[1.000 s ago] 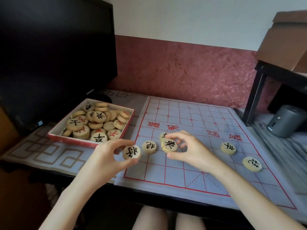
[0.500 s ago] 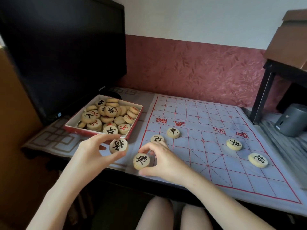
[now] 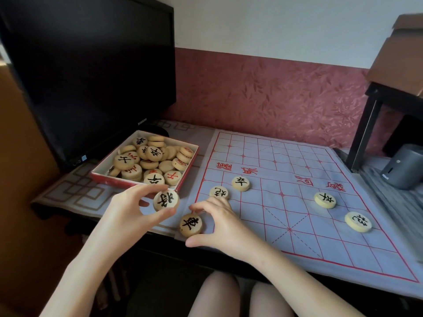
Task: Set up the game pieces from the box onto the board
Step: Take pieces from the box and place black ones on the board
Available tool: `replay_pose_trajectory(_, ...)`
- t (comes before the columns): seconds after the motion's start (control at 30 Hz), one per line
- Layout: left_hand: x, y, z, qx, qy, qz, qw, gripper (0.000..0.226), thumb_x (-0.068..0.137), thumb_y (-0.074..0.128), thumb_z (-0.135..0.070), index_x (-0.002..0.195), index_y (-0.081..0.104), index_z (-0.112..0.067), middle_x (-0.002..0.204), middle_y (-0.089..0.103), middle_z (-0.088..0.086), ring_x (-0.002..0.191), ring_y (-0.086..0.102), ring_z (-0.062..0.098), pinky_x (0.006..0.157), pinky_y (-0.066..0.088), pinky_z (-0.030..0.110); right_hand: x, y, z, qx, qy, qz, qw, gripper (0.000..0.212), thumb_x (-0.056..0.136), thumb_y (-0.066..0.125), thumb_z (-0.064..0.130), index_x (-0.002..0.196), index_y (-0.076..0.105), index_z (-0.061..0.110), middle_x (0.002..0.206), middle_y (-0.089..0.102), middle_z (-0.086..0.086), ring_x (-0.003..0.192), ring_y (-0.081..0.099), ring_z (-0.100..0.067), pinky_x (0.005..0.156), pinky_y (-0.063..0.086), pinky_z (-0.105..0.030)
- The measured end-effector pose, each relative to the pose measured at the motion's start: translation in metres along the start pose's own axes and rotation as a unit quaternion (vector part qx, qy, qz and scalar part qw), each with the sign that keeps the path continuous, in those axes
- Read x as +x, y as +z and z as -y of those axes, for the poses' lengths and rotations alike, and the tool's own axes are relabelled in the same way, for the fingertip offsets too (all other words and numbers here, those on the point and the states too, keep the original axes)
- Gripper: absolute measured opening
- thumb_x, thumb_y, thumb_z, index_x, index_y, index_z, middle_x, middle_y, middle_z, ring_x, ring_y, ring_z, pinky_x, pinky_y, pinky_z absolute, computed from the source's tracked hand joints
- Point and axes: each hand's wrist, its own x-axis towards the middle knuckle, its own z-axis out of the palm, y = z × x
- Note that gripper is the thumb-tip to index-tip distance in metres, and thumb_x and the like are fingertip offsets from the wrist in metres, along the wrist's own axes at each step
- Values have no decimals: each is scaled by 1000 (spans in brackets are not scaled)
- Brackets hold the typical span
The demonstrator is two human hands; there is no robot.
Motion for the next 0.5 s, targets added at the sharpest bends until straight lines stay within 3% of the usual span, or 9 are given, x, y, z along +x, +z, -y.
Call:
replay_pose_trajectory(0.07, 1, 1, -5, -5, 6, 6, 1000, 47, 68, 76, -39, 112, 61, -37, 105, 58, -22, 100, 52, -2, 75, 37, 10, -8, -12, -3, 18, 6, -15, 1000, 60, 75, 74, 39, 127, 49, 28, 122, 41, 15, 119, 31, 0, 98, 27, -19)
replay_pose_trajectory(0.17, 4, 9, -19, -20, 28, 35, 999, 45, 68, 75, -40, 111, 60, -39, 103, 59, -25, 95, 52, -7, 72, 36, 7, -26, -37, -19, 25, 28, -81, 996, 42, 81, 70, 34, 120, 55, 31, 109, 47, 23, 99, 39, 8, 84, 30, -11)
replay_pose_trajectory(0.23, 6, 18, -30, -32, 42, 56, 997, 44, 68, 76, -40, 110, 62, -38, 99, 61, -23, 93, 53, -6, 72, 38, 6, -40, -55, -34, 23, 49, -130, 990, 30, 83, 67, 27, 112, 59, 32, 108, 54, 19, 96, 44, 4, 77, 33, -10)
replay_pose_trajectory(0.37, 8, 50, -55, -47, 67, 98, 992, 42, 69, 75, -41, 109, 61, -39, 101, 61, -22, 94, 52, -5, 74, 39, 5, -70, -88, -56, -12, 89, -179, 980, 27, 84, 67, 18, 107, 60, 31, 101, 58, 17, 86, 46, 11, 71, 34, -6)
replay_pose_trajectory(0.5, 2, 91, -83, -61, 114, 135, 982, 41, 70, 72, -45, 109, 60, -39, 103, 59, -22, 97, 52, -6, 83, 43, 11, -99, -113, -77, 8, 141, -208, 968, 26, 84, 66, 18, 105, 61, 34, 104, 60, 18, 96, 53, -5, 74, 38, -8)
